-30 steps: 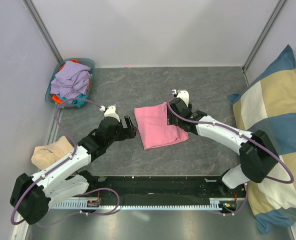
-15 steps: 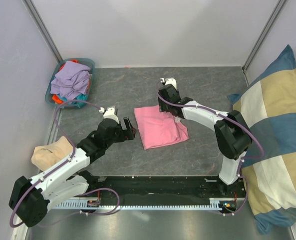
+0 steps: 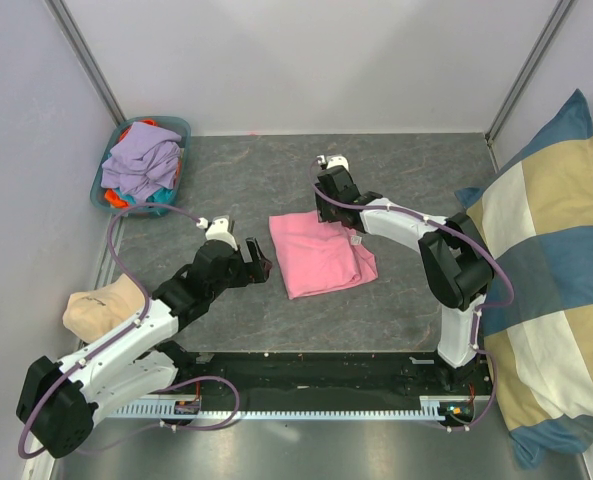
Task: Fold and stack the t-shirts
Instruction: Fold the tshirt
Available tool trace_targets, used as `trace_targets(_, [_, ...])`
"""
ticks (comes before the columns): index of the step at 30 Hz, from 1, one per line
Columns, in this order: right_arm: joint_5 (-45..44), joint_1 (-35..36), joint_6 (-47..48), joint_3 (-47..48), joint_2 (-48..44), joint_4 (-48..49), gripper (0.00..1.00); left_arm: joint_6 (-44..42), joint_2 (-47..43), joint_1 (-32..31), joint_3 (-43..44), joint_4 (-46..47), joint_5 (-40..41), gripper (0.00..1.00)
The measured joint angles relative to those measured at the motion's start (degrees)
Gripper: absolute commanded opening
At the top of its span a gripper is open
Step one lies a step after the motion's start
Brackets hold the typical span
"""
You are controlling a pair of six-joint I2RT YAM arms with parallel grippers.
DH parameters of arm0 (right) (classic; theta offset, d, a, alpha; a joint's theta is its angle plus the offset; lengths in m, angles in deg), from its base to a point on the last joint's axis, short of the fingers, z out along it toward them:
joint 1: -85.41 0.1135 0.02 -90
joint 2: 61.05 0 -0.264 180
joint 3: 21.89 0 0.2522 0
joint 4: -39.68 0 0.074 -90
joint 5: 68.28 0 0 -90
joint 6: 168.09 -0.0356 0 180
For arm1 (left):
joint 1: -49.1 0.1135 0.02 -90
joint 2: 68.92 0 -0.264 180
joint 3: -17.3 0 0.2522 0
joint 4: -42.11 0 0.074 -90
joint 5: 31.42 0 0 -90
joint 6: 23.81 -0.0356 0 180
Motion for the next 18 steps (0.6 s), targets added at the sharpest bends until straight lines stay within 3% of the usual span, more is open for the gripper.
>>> trace_targets(5, [1.7, -0.1, -0.5, -0.1, 0.0, 0.5, 0.61, 0.0, 0.0, 0.0, 0.0, 0.0, 0.0, 0.99])
trace_targets(11, [3.1, -0.1, -1.0, -1.1, -0.3, 0.7, 0.58, 0.0, 0.0, 0.0, 0.0, 0.0, 0.0, 0.99])
trace_targets(12, [3.3, -0.1, -1.0, -1.4, -0.3, 0.7, 0.54, 0.0, 0.0, 0.0, 0.0, 0.0, 0.0, 0.99])
trace_targets(15, [3.8, -0.1, -1.2, -2.6, -0.6, 0.7, 0.29, 0.0, 0.0, 0.0, 0.0, 0.0, 0.0, 0.99])
trace_targets(16, [4.0, -0.1, -1.4, -3.0, -0.6, 0.8, 0.16, 0.0, 0.0, 0.0, 0.0, 0.0, 0.0, 0.99])
trace_targets(18, [3.9, -0.1, -1.6, -3.7, -0.6, 0.8, 0.05, 0.0, 0.0, 0.0, 0.0, 0.0, 0.0, 0.99])
